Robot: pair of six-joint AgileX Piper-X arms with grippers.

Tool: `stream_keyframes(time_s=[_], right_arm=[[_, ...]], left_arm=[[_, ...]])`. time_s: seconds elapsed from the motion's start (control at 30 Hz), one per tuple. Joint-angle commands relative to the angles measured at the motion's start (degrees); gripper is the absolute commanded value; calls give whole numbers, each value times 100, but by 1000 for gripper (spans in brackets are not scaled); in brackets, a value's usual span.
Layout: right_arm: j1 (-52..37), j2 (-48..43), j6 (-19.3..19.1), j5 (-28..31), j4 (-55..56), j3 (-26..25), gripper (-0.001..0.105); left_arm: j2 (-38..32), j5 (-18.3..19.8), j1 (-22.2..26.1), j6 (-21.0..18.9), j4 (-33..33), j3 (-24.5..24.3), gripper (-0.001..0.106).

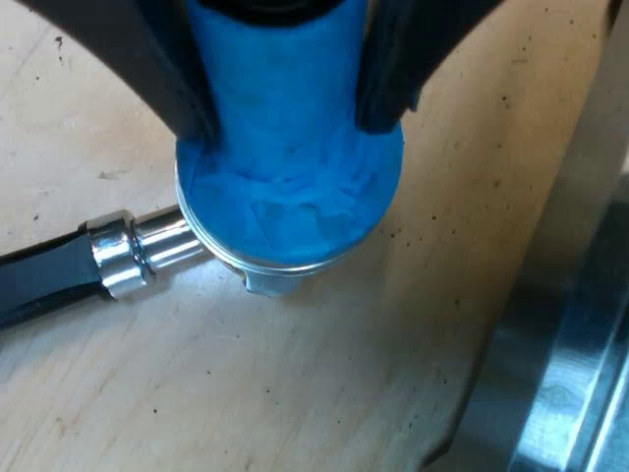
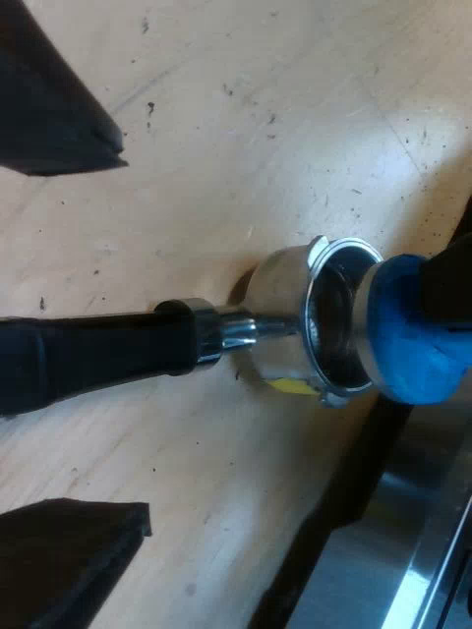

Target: Grind coffee beans and then tamp

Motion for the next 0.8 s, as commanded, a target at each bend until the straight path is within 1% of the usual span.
stream_keyframes(time_s=[0.03, 0.1, 0.27, 0.4, 0.5, 0.53, 0.57, 0.8], right_arm=[[-2, 9, 10, 31, -39, -14, 70], [-2, 9, 10, 31, -39, -14, 70], [-2, 9, 10, 31, -39, -14, 70], [-2, 9, 10, 31, -39, -14, 70], [-2, 9, 10, 31, -39, -14, 70], [-2, 9, 10, 31, -39, -14, 70], [-2, 9, 10, 31, -39, -14, 70], [-2, 9, 10, 31, -39, -14, 70]], left_arm=[[-1, -53, -17, 1, 53, -33, 0], [-1, 144, -17, 1, 100, -33, 0], [35, 146, -17, 1, 116, -33, 0], [229, 146, -17, 1, 152, -33, 0], [324, 33, -17, -11, 219, -33, 0], [349, -140, -17, -12, 236, -33, 0], [346, -215, -17, -12, 235, -33, 0], [346, -170, -17, -12, 131, -33, 0]])
